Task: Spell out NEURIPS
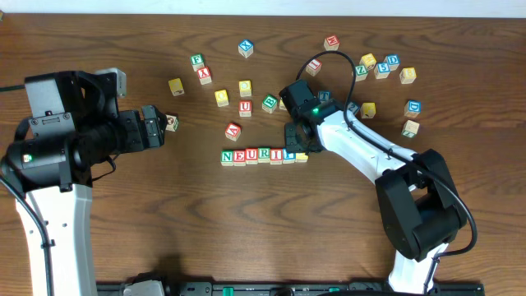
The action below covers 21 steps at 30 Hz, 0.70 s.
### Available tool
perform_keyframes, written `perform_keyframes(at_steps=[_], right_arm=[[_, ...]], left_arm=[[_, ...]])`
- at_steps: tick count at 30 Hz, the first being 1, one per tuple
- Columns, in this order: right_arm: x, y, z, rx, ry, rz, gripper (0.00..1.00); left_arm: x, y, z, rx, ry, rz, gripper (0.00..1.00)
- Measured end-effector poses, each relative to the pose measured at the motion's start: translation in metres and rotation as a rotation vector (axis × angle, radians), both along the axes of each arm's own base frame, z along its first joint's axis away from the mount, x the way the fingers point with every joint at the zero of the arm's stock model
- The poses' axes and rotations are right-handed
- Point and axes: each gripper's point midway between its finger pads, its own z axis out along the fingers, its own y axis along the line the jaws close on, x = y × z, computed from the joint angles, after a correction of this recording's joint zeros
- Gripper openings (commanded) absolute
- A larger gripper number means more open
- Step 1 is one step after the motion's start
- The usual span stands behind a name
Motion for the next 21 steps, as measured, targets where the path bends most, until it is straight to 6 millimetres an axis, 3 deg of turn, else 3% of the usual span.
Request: perform_keyframes(at_steps=[10,15,21], right_arm=[[0.005,0.0,0.001,-0.004,-0.024,-0.004,0.01],[0.012,-0.014,0.003,-0.075,-0.066,-0.037,0.01],[-0.001,-0.029,0.0,-0.138,-0.017,-0.079,0.01]], left_arm=[[0.0,0.0,0.0,0.0,0.0,0.0,0.95],[0.0,0.0,0.0,0.0,0.0,0.0,0.95],[0.0,0.0,0.0,0.0,0.0,0.0,0.95]])
